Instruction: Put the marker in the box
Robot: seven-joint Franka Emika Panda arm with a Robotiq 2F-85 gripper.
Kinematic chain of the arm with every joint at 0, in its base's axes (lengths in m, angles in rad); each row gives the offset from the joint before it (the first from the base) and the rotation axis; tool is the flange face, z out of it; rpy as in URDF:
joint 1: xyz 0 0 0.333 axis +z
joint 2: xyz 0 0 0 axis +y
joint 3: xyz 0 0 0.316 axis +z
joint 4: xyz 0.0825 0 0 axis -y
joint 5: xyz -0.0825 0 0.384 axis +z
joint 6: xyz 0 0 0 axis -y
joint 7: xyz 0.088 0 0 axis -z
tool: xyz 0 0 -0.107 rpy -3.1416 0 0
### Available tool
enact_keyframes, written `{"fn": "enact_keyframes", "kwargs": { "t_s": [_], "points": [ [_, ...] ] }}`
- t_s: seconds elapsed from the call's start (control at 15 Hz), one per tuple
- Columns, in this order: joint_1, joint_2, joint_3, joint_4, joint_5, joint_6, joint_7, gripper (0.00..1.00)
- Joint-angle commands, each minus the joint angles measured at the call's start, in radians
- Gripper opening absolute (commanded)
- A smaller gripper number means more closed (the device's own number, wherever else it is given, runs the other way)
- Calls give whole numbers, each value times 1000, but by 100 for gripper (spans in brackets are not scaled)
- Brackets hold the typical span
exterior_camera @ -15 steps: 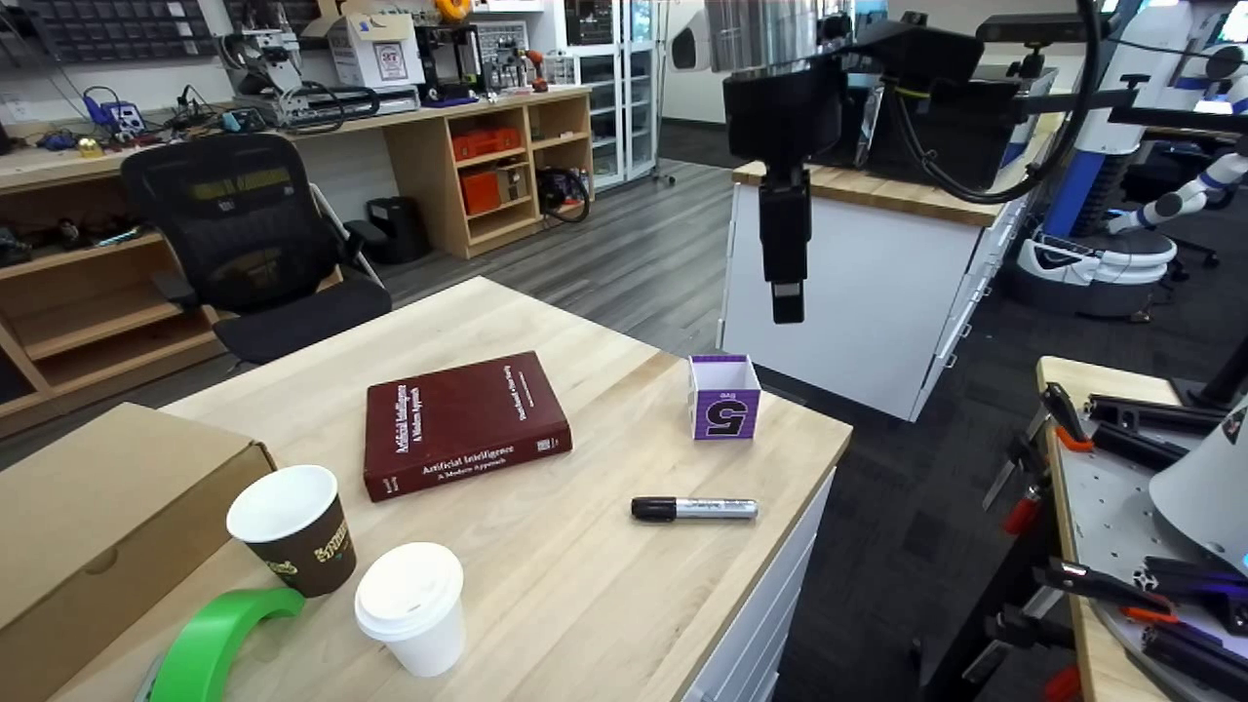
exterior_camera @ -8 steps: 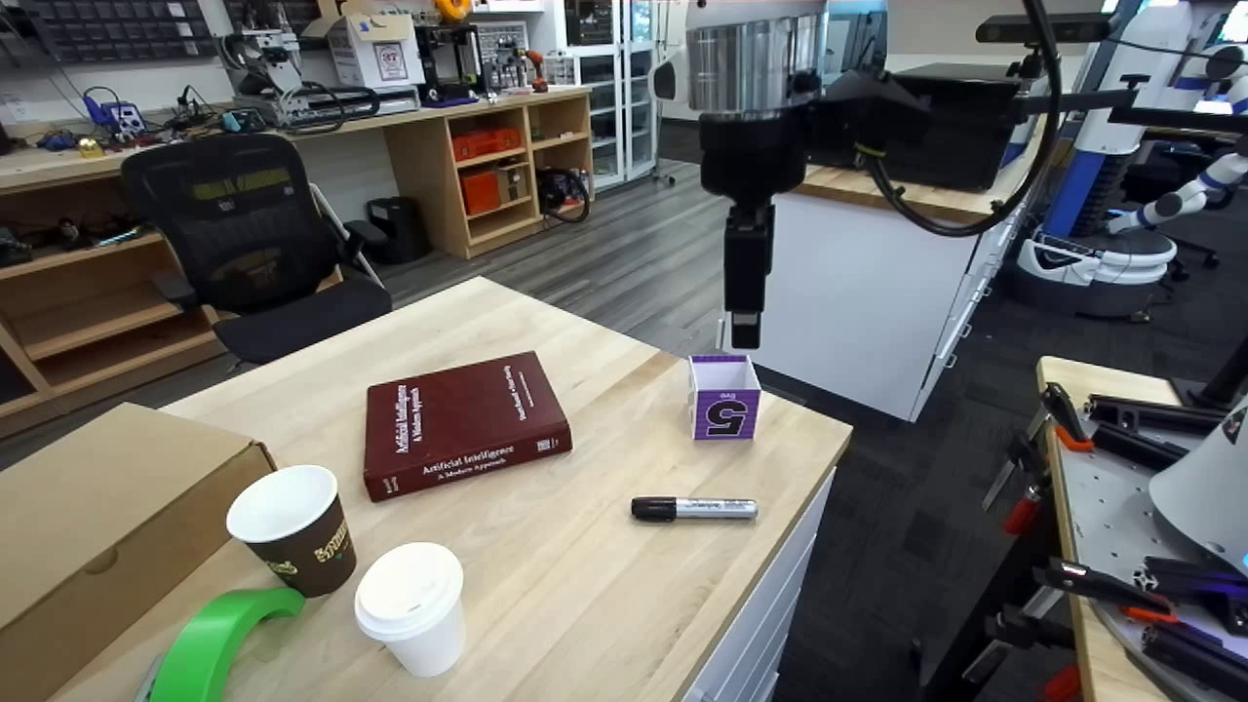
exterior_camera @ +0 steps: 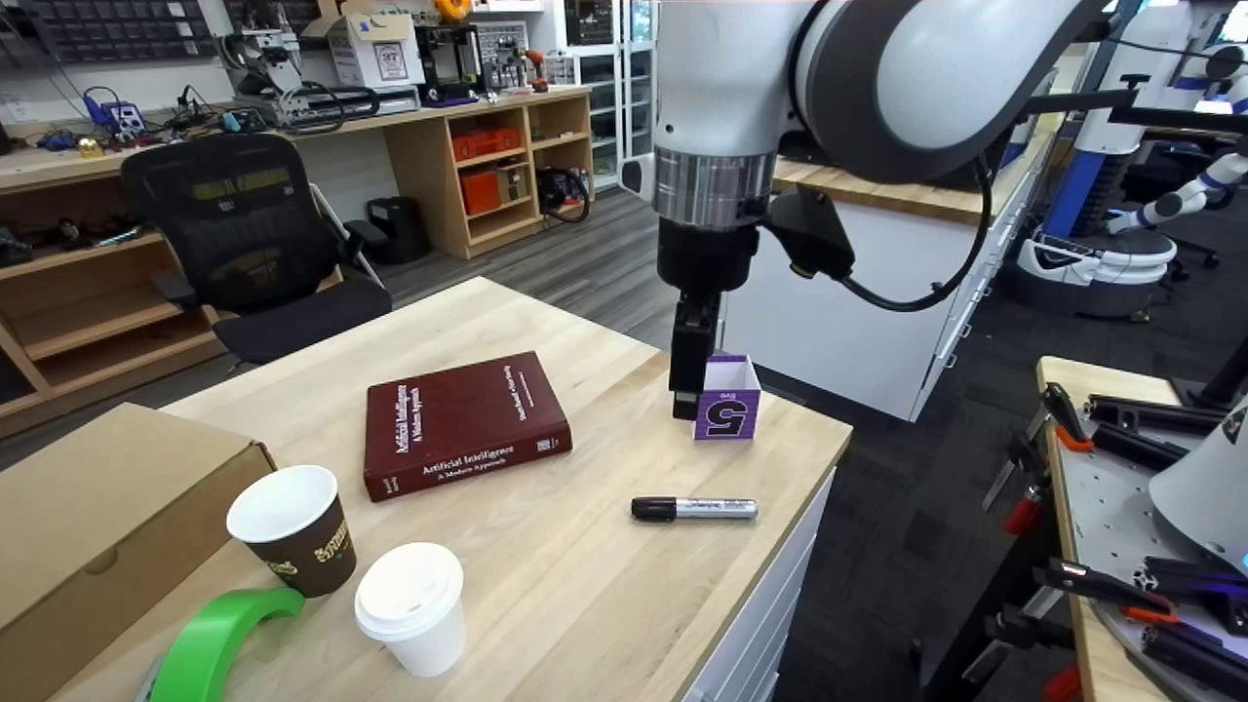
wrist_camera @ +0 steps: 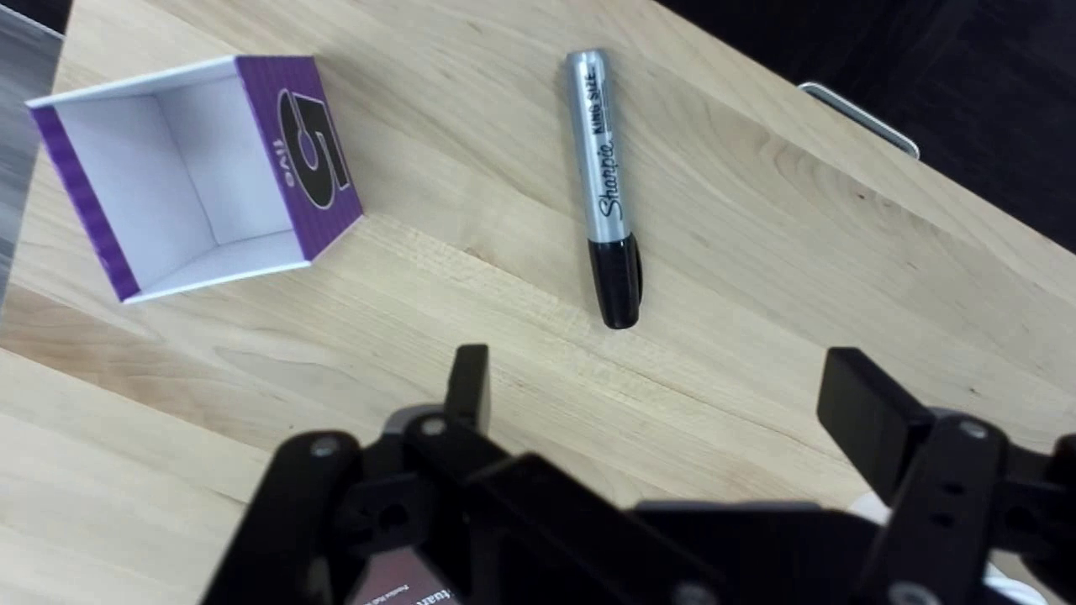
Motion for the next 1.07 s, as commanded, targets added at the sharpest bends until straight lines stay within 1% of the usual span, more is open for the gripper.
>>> {"fn": "enact_keyframes", "kwargs": {
  "t_s": [0.0, 0.33, 0.73, 1.0],
  "points": [
    [19, 60, -22, -1, -8, 92, -31, 100],
    [30, 155, -26, 24, -17, 132, -70, 100],
    [49, 257, -30, 81, -32, 116, -132, 100],
    [49, 312, -32, 114, -31, 108, -180, 100]
  ]
}}
